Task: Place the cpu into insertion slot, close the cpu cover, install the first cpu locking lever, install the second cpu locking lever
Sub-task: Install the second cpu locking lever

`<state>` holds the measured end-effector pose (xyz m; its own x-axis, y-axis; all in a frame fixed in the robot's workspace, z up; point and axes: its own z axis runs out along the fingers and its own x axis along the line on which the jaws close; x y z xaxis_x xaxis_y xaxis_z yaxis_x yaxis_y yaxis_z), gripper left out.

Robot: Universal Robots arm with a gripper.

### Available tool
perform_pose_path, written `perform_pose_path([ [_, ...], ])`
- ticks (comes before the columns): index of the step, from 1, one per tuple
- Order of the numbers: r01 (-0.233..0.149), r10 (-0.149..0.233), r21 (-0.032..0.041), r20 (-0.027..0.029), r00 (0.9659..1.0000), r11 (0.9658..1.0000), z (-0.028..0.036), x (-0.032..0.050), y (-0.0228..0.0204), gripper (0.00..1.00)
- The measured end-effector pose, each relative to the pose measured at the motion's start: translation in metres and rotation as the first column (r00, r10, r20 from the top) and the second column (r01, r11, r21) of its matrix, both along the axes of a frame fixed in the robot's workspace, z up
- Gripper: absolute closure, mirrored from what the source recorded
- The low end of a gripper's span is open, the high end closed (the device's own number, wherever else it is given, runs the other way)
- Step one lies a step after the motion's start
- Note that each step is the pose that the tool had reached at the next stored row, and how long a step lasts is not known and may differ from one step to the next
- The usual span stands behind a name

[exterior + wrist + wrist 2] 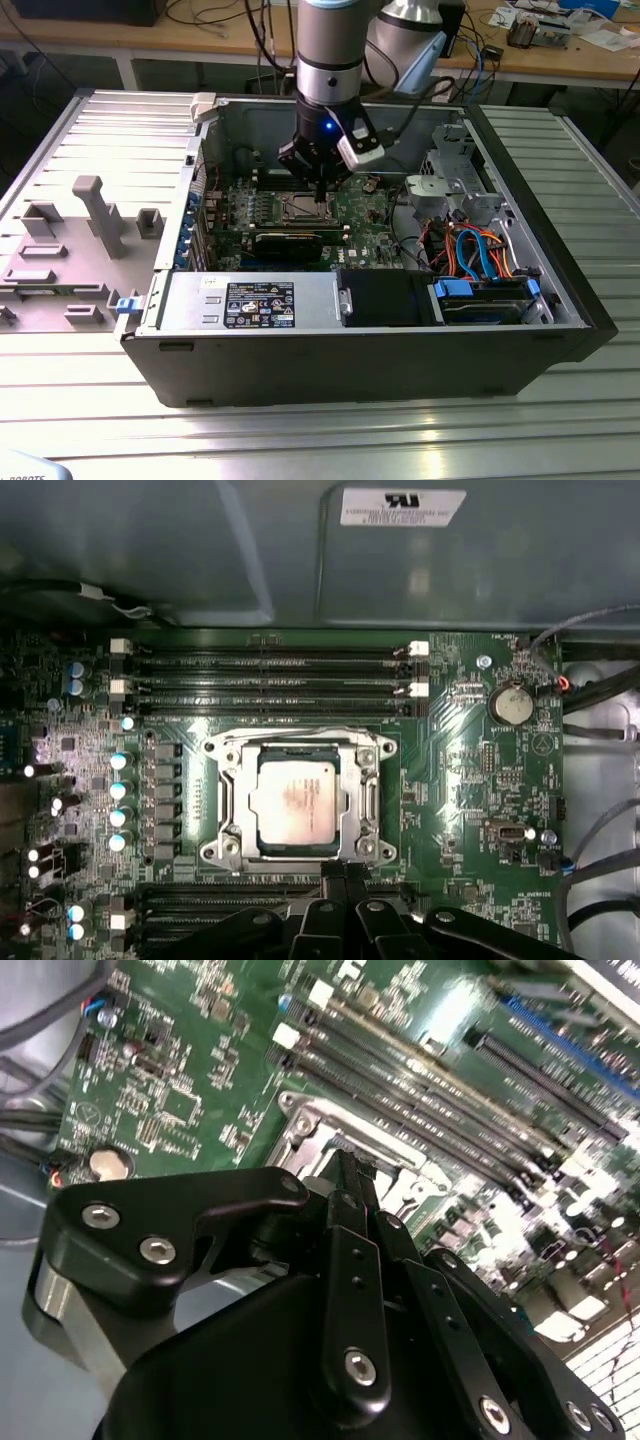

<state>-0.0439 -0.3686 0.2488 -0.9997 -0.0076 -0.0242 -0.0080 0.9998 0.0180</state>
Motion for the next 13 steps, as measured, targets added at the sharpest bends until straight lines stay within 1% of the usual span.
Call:
perform_pose_path([
  [1, 0.000, 0.000, 0.0000, 0.0000, 1.0000, 1.0000, 0.0000, -0.0003, -0.0011, 0.89],
  [4, 0.001, -0.001, 0.0004, -0.0002, 1.0000, 1.0000, 0.0020, -0.0005, -0.0014, 0.89],
  [5, 0.013, -0.013, 0.0005, -0.0005, 0.9999, 0.9999, 0.0029, -0.0006, -0.0014, 0.89],
  [6, 0.015, -0.015, 0.0021, -0.0006, 0.9999, 0.9999, 0.0031, -0.0008, -0.0021, 0.89],
  [7, 0.016, -0.016, 0.0045, -0.0008, 0.9999, 0.9999, 0.0032, -0.0027, -0.0043, 0.89],
  [8, 0.015, -0.015, 0.0078, -0.0007, 0.9999, 0.9999, 0.0029, -0.0081, -0.0048, 0.89],
  [9, 0.015, -0.015, 0.0085, -0.0007, 0.9999, 0.9998, 0.0029, -0.0095, -0.0048, 0.89],
  [13, 0.015, -0.015, 0.0085, -0.0008, 0.9999, 0.9998, 0.0029, -0.0100, -0.0049, 0.89],
])
